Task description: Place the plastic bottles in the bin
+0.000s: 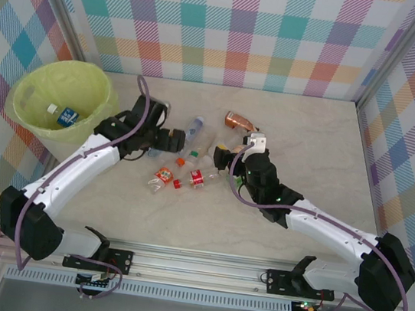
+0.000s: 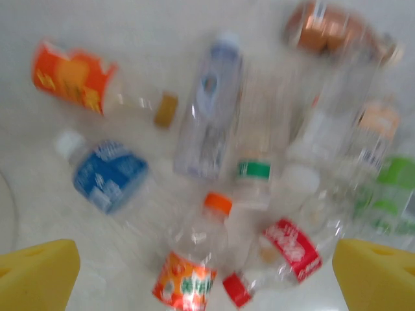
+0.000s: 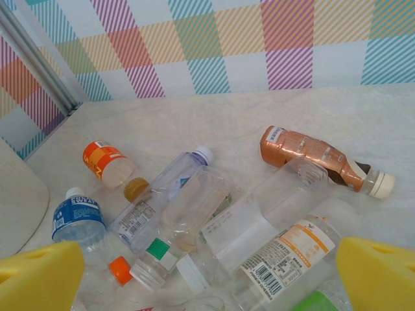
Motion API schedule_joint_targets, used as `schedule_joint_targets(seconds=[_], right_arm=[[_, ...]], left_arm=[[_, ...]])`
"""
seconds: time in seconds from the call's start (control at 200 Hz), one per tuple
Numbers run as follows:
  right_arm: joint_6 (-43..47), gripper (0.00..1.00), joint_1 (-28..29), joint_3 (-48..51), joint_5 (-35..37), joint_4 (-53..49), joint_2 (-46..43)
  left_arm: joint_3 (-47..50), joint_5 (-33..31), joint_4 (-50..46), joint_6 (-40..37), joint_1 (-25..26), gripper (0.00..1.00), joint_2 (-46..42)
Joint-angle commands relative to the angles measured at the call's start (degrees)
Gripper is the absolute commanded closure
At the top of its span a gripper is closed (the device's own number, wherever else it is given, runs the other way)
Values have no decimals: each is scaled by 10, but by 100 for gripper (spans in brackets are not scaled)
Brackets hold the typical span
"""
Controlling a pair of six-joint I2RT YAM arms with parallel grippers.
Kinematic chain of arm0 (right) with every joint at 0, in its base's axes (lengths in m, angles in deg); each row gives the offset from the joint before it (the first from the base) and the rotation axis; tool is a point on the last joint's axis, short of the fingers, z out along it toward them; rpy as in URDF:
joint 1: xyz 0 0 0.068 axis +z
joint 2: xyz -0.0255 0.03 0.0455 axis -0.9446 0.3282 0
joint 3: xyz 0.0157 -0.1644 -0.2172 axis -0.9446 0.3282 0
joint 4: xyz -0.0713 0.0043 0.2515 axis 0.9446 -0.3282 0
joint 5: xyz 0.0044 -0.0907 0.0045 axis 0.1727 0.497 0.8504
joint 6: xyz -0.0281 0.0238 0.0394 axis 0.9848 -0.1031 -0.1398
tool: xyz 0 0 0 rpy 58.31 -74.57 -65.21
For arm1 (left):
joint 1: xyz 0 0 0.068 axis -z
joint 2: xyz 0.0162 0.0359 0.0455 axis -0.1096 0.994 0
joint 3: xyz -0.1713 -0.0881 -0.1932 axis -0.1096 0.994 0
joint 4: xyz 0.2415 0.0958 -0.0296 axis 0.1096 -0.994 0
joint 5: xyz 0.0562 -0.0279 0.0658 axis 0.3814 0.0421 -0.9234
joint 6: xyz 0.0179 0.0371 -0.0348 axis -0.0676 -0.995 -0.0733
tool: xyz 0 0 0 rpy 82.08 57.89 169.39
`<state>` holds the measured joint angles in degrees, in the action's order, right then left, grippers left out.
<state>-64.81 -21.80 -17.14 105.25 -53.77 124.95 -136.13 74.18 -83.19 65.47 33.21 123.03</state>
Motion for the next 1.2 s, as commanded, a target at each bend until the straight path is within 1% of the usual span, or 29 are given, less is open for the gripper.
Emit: schedule_joint_targets(seconds=[0.0, 0.08, 0.145, 0.215, 0.295, 0.38, 0.45, 0.555, 0.635, 0.715, 0.875, 0.93, 1.195], right_arm=[[-19, 0, -5, 12, 17, 0, -10], [-21, 0, -6, 11, 17, 0, -6], [-25, 0, -6, 9, 16, -1, -3], [-31, 0, -6, 5, 17, -2, 2], [-28, 0, -6, -3, 16, -7, 10], [-23, 0, -6, -14, 13, -17, 15], [-21, 0, -6, -17, 13, -22, 16], [-21, 0, -6, -14, 13, -21, 13], [-20, 0, -6, -15, 13, -22, 13], [-22, 0, -6, -14, 12, -22, 15], [-23, 0, -6, -16, 11, -24, 15], [-21, 0, -6, -16, 11, -24, 16], [-24, 0, -6, -14, 11, -33, 10]], left_arm=[[69, 81, 29, 39, 3, 0, -1], [120, 93, 55, 51, 4, 0, 9], [153, 65, 76, 59, 6, 0, 18], [196, 43, 133, 68, 6, 0, 19], [239, 49, 201, 68, 7, 0, 19], [261, 56, 237, 57, 6, 1, 21], [266, 61, 238, 45, 7, 6, 30], [256, 57, 223, 34, 8, 18, 50], [257, 49, 221, 33, 9, 24, 57], [259, 36, 223, 30, 14, 26, 64], [243, 12, 214, 12, 27, 26, 84], [239, 9, 217, 7, 29, 29, 90], [220, -3, 211, 8, 36, 37, 130]])
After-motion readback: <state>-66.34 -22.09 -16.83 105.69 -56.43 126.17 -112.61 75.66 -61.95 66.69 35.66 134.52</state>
